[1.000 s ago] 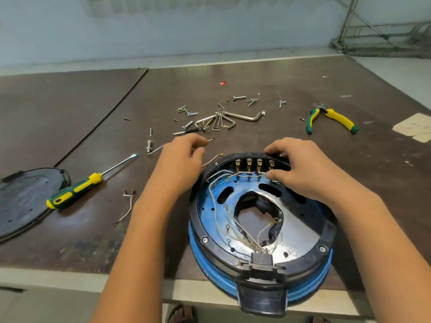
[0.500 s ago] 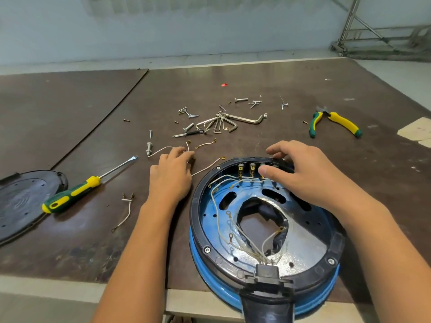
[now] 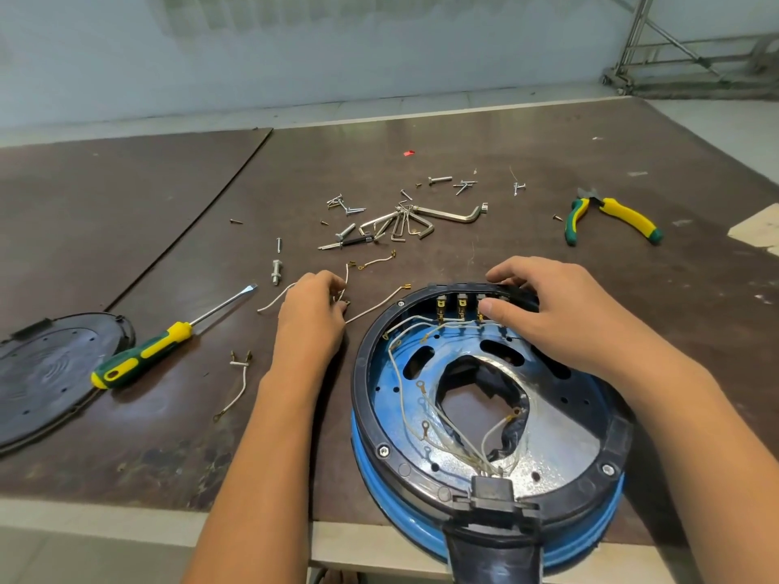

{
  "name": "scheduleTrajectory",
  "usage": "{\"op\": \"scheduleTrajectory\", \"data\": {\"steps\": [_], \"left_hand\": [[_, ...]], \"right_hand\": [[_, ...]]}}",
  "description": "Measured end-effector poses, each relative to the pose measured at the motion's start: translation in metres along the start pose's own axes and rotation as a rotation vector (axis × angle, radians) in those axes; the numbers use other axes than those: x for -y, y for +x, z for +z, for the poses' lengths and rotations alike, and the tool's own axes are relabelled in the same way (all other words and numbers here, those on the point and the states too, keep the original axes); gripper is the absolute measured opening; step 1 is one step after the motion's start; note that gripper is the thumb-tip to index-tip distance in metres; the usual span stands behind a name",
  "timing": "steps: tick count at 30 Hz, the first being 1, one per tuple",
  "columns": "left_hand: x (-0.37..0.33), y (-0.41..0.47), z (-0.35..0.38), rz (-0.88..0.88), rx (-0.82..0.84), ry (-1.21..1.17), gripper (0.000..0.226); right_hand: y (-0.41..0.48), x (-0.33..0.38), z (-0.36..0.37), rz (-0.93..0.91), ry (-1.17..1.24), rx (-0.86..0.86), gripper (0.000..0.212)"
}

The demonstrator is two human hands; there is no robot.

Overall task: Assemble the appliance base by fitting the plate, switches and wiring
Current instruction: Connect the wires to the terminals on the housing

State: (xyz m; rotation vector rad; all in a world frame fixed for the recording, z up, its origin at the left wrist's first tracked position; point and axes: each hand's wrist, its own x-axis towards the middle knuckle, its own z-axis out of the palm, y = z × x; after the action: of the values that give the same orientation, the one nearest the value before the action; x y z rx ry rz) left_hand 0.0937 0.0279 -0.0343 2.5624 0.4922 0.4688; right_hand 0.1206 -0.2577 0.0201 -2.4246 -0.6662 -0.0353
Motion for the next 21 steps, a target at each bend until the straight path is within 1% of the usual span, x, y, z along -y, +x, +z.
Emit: {"op": "scheduleTrajectory", "data": {"steps": [4,11,16,21], "left_hand": [[0.004,0.000,-0.003,-0.056,-0.043,0.005,0.024],[0.004,-0.001,-0.003,-0.068,-0.100,-0.015,0.025],[0.002,-0.009,-0.004,-0.054,-0.099,-0.007,0.037],[-0.002,-0.016,-0.009,-0.032,-0.098,-0.006,0.043]], "right_hand": [[0.000,0.000,0.000,-0.001,-0.008,-0.001,0.037],[0.001,0.000,0.001,-0.005,-0.012,0.008,0.033],[0.002,0.000,0.001,-0.005,-0.017,0.016,0.030],[0.002,0.000,0.000,0.001,-0.016,0.018,0.028]]}}
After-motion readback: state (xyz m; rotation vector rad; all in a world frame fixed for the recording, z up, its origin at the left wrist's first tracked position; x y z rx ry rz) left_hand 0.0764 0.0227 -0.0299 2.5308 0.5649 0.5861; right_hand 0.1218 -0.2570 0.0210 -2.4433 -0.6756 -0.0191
